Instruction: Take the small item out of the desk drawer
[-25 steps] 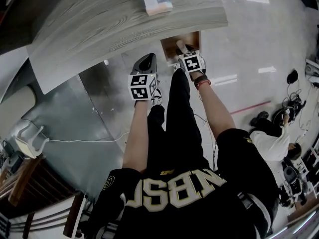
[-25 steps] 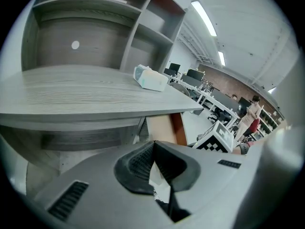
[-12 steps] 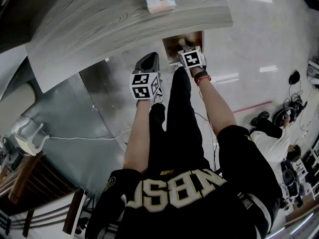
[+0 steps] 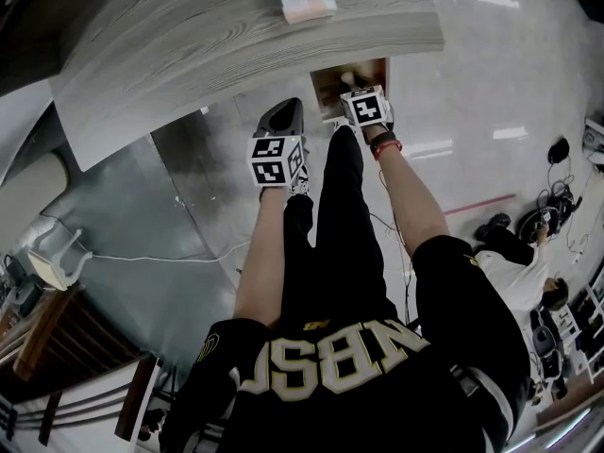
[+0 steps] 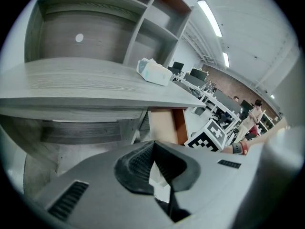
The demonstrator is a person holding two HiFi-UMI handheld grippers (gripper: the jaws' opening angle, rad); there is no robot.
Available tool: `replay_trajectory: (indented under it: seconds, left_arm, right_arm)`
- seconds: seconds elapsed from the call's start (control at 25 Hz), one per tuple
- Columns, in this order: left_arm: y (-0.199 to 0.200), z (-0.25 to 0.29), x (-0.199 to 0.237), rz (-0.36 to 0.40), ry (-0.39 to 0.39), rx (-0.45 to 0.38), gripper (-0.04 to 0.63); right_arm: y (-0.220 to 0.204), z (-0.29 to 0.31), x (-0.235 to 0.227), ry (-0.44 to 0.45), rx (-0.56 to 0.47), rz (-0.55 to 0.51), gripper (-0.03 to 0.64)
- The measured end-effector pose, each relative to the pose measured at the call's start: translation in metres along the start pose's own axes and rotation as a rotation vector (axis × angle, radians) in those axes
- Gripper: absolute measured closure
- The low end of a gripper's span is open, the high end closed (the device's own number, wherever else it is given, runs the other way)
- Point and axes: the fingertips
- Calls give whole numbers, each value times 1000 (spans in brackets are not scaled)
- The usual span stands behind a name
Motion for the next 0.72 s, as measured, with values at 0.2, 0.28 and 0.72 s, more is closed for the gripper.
replay_trajectory:
  seconds: [0.2,0.28,0.72]
  left_arm:
    - [1,-4,-1,3,0,-1,583]
    - [1,-6,-1,6,0,0,583]
    - [7,-18,-7,24,-12,5,583]
  right_arm:
    - [0,-6,1,-2,-2,24,476]
    - [1,-8,3,2,-14,34,476]
    - [4,-43,-1,-49,-82,148,477]
Point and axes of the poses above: the fingertips, and each gripper's own axes: z forward along the fingers, x to its left, y out of its top, and after that the axes turned 11 degrees about -x, right-handed
